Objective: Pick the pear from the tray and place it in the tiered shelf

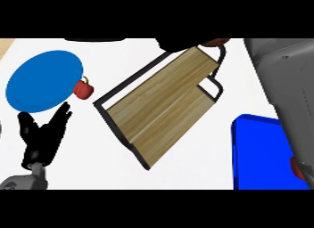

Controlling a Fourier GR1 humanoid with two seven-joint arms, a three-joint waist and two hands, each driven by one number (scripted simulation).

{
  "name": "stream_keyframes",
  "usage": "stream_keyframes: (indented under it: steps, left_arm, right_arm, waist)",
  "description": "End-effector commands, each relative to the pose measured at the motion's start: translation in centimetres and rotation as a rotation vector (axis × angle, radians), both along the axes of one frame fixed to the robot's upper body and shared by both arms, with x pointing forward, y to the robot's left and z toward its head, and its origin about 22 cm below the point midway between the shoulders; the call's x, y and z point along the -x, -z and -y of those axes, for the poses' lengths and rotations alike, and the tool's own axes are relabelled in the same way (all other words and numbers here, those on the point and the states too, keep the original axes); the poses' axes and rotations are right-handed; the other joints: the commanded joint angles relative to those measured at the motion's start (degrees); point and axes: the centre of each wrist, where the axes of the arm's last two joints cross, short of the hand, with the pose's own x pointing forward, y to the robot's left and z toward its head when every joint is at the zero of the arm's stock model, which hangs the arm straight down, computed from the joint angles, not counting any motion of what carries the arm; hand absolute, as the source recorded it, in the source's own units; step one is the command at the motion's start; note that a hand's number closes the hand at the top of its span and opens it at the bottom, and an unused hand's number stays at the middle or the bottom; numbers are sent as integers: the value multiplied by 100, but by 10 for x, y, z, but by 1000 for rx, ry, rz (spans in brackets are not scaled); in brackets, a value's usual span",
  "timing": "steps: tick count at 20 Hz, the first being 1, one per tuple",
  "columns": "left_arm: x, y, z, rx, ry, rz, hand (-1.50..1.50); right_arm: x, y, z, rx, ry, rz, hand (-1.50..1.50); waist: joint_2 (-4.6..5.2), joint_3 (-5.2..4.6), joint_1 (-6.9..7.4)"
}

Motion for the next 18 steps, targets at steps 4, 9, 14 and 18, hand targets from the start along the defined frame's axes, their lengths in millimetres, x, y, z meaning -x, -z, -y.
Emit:
stream_keyframes:
  steps: [4,9,14,18]
  left_arm:
    - [2,8,-1,16,-4,-71,0]
    - [-1,16,6,8,-9,-58,0]
    - [5,11,11,30,-15,-54,0]
    - [7,14,7,15,1,-60,0]
  right_arm:
    - [-12,13,0,-12,-52,-6,150]
    - [-9,16,-1,109,-42,70,150]
    - [-24,10,10,-187,56,-125,-150]
    - [-22,2,5,-297,33,-205,-150]
  waist:
    - [12,-35,-45]
    - [15,-37,-80]
    - [5,-35,-61]
    - [3,-35,-58]
